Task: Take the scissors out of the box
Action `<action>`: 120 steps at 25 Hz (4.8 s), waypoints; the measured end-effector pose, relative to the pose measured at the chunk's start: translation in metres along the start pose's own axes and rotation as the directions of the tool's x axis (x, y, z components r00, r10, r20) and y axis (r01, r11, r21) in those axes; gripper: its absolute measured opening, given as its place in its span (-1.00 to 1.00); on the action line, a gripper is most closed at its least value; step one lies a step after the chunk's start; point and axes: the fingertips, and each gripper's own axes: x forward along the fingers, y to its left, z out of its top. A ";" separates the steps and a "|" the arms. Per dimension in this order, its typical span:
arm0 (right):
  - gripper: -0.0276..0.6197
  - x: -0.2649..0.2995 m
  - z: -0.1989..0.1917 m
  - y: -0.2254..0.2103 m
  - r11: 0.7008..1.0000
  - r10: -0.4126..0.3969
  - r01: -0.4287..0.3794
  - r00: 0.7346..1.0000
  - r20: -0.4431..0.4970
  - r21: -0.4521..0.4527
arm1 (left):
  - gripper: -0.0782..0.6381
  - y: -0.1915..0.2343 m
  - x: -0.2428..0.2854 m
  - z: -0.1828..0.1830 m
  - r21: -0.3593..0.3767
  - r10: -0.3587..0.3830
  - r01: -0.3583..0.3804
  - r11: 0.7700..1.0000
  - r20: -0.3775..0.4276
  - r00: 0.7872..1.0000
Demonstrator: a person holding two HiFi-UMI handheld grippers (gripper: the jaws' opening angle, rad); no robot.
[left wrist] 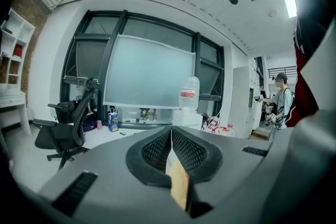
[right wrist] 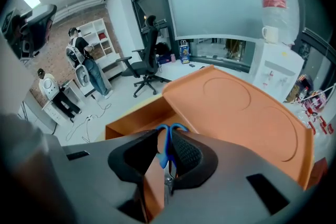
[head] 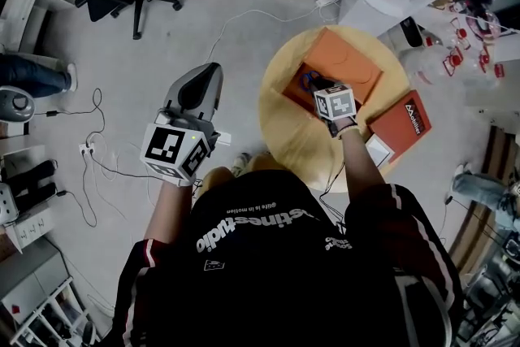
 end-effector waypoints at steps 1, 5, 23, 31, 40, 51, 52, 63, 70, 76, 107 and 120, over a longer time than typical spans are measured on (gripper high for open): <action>-0.58 0.004 -0.002 0.002 1.000 0.000 0.000 1.000 -0.015 -0.013 | -0.72 0.001 0.000 -0.001 0.001 0.001 -0.001 1.000 -0.004 1.000; -0.58 0.016 -0.015 0.002 0.999 -0.025 0.021 0.997 -0.074 -0.049 | -0.72 0.002 0.001 -0.002 0.007 0.004 -0.004 1.000 -0.015 1.000; -0.57 0.021 -0.019 0.021 0.987 -0.036 0.019 0.993 -0.108 -0.159 | -0.72 0.005 -0.009 -0.008 -0.011 0.015 -0.015 1.000 -0.020 1.000; -0.52 0.017 -0.020 0.007 0.991 -0.055 0.041 0.993 -0.108 -0.130 | -0.72 -0.001 -0.015 -0.006 0.001 0.014 -0.014 1.000 -0.019 1.000; -0.50 0.024 -0.028 0.002 0.992 -0.064 0.048 0.988 -0.141 -0.114 | -0.72 0.004 -0.023 -0.006 0.003 0.041 -0.041 0.999 -0.019 0.999; -0.53 0.029 -0.027 0.005 0.990 -0.066 0.047 0.987 -0.150 -0.132 | -0.72 0.009 -0.027 -0.006 -0.008 0.056 -0.057 0.998 -0.022 0.998; -0.54 0.030 -0.026 0.006 0.990 -0.060 0.040 0.987 -0.147 -0.134 | -0.72 0.009 -0.027 -0.006 -0.009 0.056 -0.056 0.998 -0.021 0.998; -0.55 0.017 -0.025 0.002 0.990 -0.092 0.075 0.987 -0.135 -0.122 | -0.72 0.011 -0.033 -0.002 -0.006 0.043 -0.043 0.999 -0.006 0.999; -0.55 0.000 -0.015 0.005 0.988 -0.111 0.100 0.990 -0.091 -0.119 | -0.72 0.010 -0.035 0.000 -0.011 0.016 -0.016 1.000 0.007 1.000; -0.55 -0.019 -0.005 0.006 0.987 -0.128 0.124 0.991 -0.038 -0.106 | -0.72 0.005 -0.036 0.004 -0.008 -0.019 0.019 1.000 0.024 1.000; -0.56 -0.190 0.071 0.024 0.957 -0.283 0.237 0.893 0.350 0.170 | -0.72 -0.031 -0.013 0.051 0.019 -0.254 0.254 0.967 0.139 0.957; -0.56 -0.285 0.104 0.053 0.944 -0.324 0.234 0.786 0.526 0.232 | -0.72 -0.070 0.009 0.080 0.090 -0.392 0.383 0.919 0.126 0.911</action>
